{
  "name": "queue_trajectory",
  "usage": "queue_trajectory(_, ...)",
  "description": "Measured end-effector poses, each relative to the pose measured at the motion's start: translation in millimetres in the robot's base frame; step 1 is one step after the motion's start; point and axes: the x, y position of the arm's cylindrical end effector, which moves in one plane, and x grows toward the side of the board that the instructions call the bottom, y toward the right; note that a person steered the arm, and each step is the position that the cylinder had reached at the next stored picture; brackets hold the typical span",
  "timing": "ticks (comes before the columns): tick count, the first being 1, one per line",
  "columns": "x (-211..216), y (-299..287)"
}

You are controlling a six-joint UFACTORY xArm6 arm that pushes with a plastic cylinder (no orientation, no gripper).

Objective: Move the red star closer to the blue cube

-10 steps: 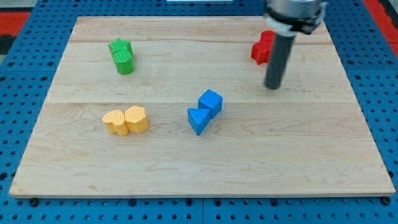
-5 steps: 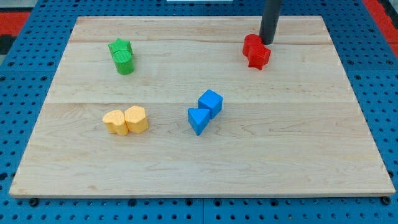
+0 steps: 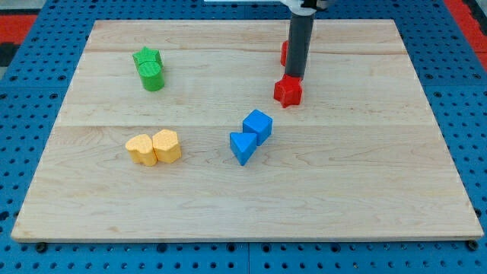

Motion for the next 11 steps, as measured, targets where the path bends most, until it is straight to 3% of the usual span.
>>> queue_trajectory(2,20.6,-8.3)
queue_trajectory(5,38.2,42.5)
queue_trajectory(11,34.5,-3.7)
